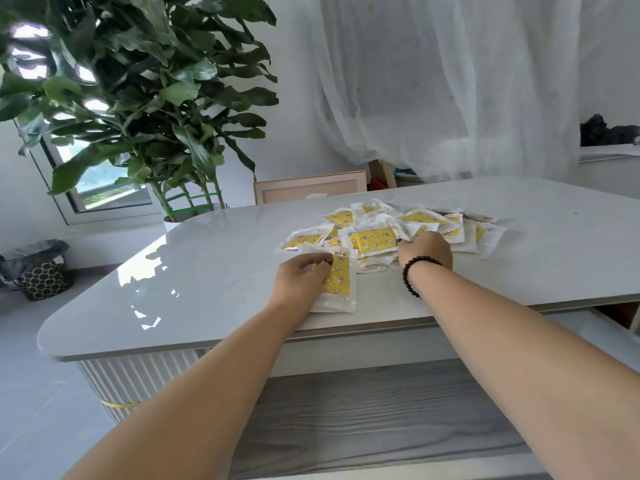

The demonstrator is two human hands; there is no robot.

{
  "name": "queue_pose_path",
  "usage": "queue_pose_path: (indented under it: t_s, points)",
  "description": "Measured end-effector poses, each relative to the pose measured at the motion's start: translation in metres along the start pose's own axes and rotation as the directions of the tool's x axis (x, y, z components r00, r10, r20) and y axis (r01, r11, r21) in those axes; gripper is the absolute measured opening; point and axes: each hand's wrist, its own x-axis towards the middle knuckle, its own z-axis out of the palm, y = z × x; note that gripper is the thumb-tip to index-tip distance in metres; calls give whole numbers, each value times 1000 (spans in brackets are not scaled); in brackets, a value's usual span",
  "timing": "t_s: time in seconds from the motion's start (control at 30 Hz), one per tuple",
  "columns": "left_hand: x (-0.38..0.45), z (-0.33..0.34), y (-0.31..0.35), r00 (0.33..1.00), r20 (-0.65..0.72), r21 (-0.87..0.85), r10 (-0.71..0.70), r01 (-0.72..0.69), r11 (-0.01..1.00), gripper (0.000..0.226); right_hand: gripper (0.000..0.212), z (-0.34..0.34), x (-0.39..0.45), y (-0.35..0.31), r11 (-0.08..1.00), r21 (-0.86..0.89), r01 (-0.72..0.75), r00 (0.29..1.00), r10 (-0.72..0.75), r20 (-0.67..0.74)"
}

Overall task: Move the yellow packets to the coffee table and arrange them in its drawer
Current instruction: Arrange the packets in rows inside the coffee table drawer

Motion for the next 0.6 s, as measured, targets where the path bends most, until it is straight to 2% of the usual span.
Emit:
queue_pose_path:
  t_s: [0.07,0.17,0.27,0.37,0.43,0.5,0.6]
  points:
    - [-1,-1,-1,1000,-9,13,16,-16,1000,17,18,0,-1,1,999,40,5,1000,-5,-16]
    - [-1,-3,-3,999,-8,75,40,-39,996,23,29,-4,-4,2,969,244,-31,989,66,-133]
    - [-2,-4,-1,1000,7,106,27,-28,994,29,16,-11,-6,3,884,465,-51,978,140,-158]
    - [-1,-3,0,999,27,83,-20,18,996,34,13,-20,-10,7,765,637,-93,983,171,-62]
    - [-2,-2,3,999,22,65,-42,40,997,36,15,-23,-11,12,693,713,-112,993,103,56]
    - [-3,-2,6,999,22,26,-48,48,999,36,11,-23,-13,14,638,757,-142,978,-26,206]
    - [-5,-1,11,997,54,-10,-50,51,999,23,18,-20,-20,12,702,704,-108,920,-198,338]
